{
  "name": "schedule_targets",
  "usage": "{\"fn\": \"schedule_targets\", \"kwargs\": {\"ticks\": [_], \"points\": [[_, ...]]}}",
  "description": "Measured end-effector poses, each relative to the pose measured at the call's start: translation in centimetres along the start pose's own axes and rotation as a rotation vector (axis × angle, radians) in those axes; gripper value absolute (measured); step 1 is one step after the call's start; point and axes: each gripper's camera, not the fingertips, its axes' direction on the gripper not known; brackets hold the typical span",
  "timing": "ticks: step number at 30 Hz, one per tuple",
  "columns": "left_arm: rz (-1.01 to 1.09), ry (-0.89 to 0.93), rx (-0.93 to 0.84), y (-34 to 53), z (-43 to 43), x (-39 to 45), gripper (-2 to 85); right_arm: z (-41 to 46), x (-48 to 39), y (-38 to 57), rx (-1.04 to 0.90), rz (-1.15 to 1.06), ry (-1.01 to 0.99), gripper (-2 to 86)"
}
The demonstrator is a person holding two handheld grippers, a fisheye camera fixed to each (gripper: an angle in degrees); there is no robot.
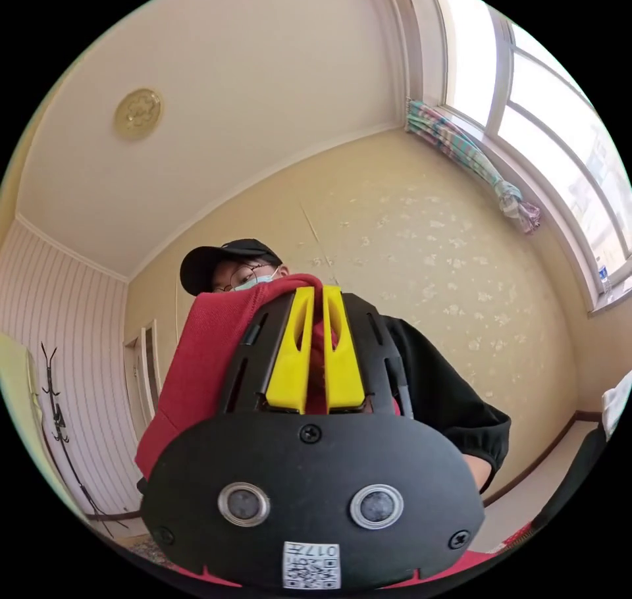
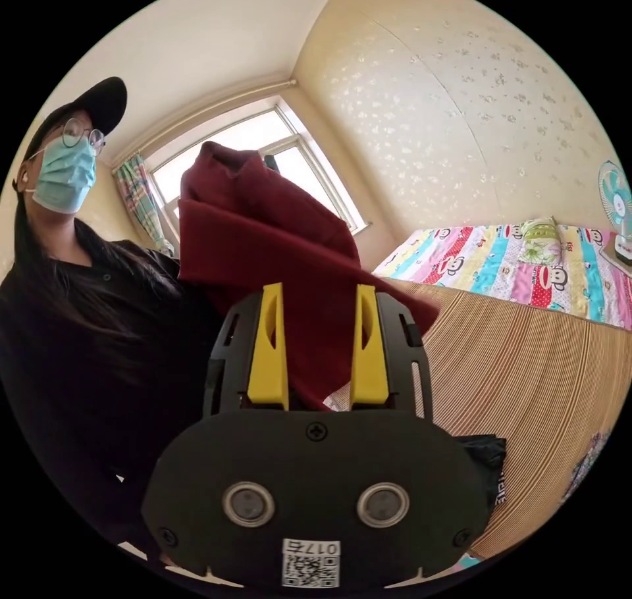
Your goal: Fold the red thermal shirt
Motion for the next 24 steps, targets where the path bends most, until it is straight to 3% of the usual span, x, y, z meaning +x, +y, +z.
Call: {"fn": "schedule_targets", "kwargs": {"ticks": [3,6,11,16,19,21,22,24], "points": [[-0.049,-0.018,0.017,1.1,1.8,0.5,0.5,1.2,0.6,0.2,-0.018,0.053,-0.066,15.1],[-0.081,0.001,0.066,2.3,2.7,0.8,0.5,0.2,0.9,2.0,0.090,0.079,-0.146,16.8],[-0.102,0.035,0.130,4.3,4.1,0.8,0.5,-2.8,1.8,5.2,0.268,0.108,-0.118,18.0],[-0.151,0.094,0.125,5.2,5.8,-1.3,0.5,3.5,3.8,3.7,0.005,0.119,-0.225,21.0],[-0.192,0.126,0.115,5.8,6.8,-2.6,0.5,8.1,5.2,2.6,-0.118,0.106,-0.405,20.5],[-0.214,0.139,0.110,6.1,7.1,-3.0,0.5,10.5,5.4,2.0,-0.210,0.029,-0.665,15.7],[-0.228,0.133,0.104,6.1,7.1,-3.1,0.5,11.1,5.2,1.5,-0.230,-0.027,-0.780,8.9],[-0.230,0.104,0.093,5.4,6.6,-2.3,0.5,10.1,4.5,0.5,-0.231,-0.036,-0.644,4.9]]}}
